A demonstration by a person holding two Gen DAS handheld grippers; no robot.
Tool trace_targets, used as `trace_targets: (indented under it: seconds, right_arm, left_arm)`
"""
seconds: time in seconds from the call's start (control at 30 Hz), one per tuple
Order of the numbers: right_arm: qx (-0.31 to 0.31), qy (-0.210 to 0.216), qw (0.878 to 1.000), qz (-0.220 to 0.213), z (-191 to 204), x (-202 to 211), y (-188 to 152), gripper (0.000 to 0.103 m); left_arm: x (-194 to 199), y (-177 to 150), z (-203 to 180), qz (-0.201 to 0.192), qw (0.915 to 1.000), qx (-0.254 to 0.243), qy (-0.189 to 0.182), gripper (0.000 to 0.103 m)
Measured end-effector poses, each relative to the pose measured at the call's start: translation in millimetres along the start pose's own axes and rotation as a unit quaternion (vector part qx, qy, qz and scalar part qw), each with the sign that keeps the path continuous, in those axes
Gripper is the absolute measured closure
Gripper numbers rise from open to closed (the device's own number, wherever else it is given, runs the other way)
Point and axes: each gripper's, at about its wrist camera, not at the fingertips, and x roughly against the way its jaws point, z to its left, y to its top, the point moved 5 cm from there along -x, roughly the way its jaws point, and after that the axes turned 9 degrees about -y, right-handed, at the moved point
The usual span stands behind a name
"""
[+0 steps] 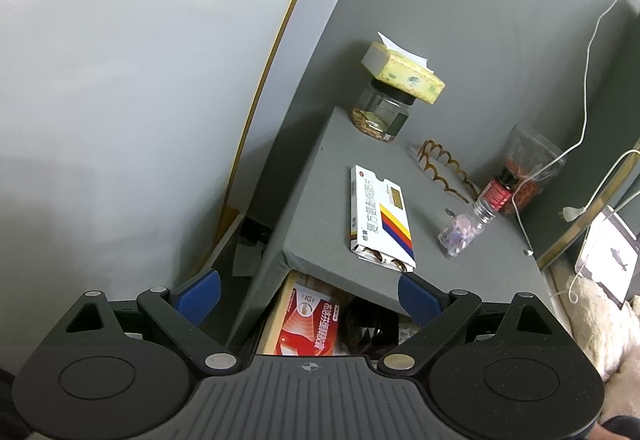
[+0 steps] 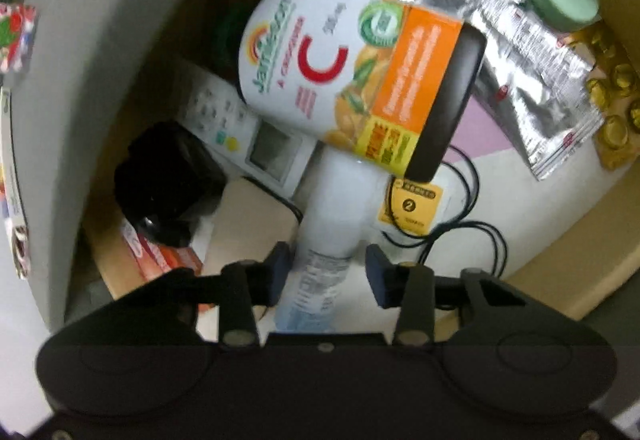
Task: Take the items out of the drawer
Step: 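Grasp the white spray bottle with the right tool and stand it on the nightstand top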
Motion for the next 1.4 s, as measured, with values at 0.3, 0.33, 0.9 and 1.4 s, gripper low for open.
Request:
trace_targets:
  seconds: [0.3,0.33,0.9,1.4]
  right_arm:
    - [0.114,0.039,0.992,-0.041,1.8,29.8,-12.5,0.07]
    - [0.122,0.047,0.99,-0.048,0.7,36.0,-15.3,0.07]
    - [0.341,0.054,0.828,-0.442,49.7,220.1,-18.0,0.071]
    - [0.337,0.034,0.823,-0.457,93.3,195.5,60.3,0.07]
  left_arm:
    - [2.3,0.1,0.4,-0.004,1.0,0.0,0.002,0.01]
    - [2.2,0.7,-1.4,-0.005,1.0,-0.003,0.0,0.01]
    - [2.5,-5.4,-13.0,0.005,0.9997,-0.025,-0.007,0.01]
    - [-8.9,-16.2,-25.4,0.025,0.9975,-0.066,0.003,0.01]
